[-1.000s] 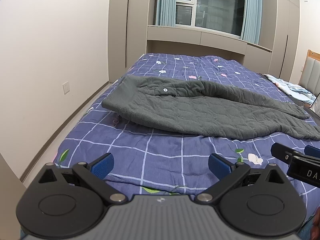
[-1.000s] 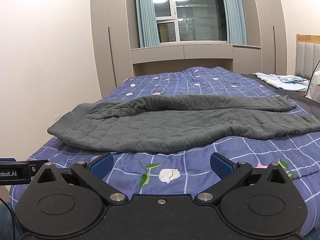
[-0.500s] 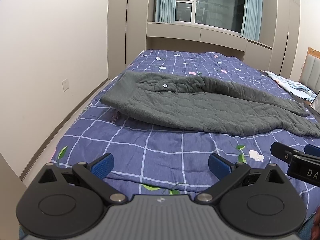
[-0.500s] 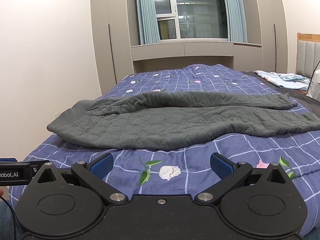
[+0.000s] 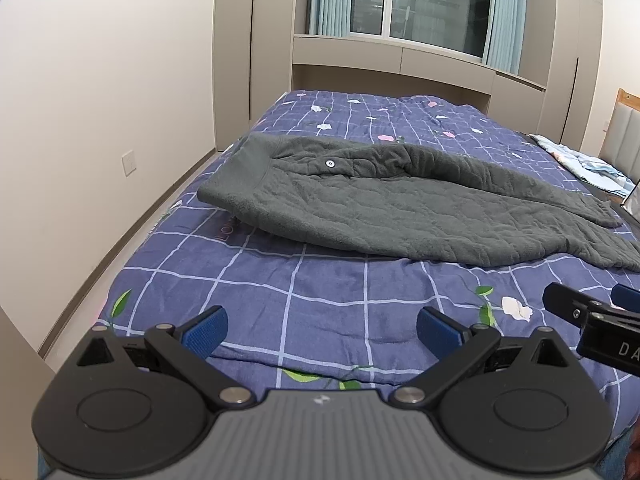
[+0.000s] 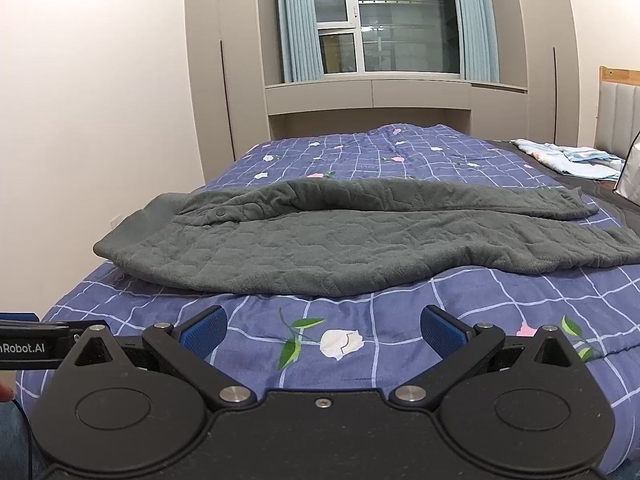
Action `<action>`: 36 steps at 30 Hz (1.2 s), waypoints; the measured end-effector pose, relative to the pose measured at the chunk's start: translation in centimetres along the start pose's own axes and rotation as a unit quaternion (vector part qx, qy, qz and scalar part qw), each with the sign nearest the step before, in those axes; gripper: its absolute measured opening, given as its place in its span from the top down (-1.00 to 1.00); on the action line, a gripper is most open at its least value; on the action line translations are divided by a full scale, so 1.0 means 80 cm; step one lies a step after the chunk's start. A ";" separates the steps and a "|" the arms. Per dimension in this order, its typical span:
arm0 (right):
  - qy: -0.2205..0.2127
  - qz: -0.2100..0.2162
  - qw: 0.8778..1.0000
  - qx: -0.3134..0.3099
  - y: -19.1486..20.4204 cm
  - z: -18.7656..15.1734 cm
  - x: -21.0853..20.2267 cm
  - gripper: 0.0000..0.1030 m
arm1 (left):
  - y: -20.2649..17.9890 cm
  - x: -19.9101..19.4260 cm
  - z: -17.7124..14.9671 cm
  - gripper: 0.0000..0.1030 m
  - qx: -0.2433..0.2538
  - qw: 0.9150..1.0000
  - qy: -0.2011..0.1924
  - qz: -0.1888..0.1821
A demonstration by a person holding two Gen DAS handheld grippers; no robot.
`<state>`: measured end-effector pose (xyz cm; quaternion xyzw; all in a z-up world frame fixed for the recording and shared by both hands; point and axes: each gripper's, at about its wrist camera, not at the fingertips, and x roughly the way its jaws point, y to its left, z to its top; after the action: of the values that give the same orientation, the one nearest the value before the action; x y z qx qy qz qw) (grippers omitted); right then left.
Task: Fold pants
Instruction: 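Move both tools forward over the grey pants toward the waistband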
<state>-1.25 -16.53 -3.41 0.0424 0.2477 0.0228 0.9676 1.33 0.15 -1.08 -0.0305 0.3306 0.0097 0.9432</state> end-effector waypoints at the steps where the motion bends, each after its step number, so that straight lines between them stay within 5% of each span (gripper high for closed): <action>1: 0.001 0.000 1.000 0.000 0.000 0.001 0.000 -0.99 | 0.000 0.001 0.001 -0.99 0.000 1.000 0.001 0.000; 20: 0.045 0.053 0.997 -0.024 0.000 0.086 0.031 -0.99 | 0.002 0.031 0.090 -0.99 0.016 0.999 0.025 0.026; 30: 0.091 0.079 0.993 -0.011 -0.042 0.154 0.117 -0.99 | 0.006 0.099 0.185 -0.99 0.016 0.998 0.048 0.029; 36: 0.126 0.051 0.990 -0.041 -0.059 0.194 0.179 -0.99 | 0.005 0.157 0.237 -0.99 0.024 0.998 0.048 0.023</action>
<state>18.89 -21.36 2.87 0.0118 0.3641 0.0870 0.9272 22.89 1.71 5.83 -0.0002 0.3766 0.0219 0.9261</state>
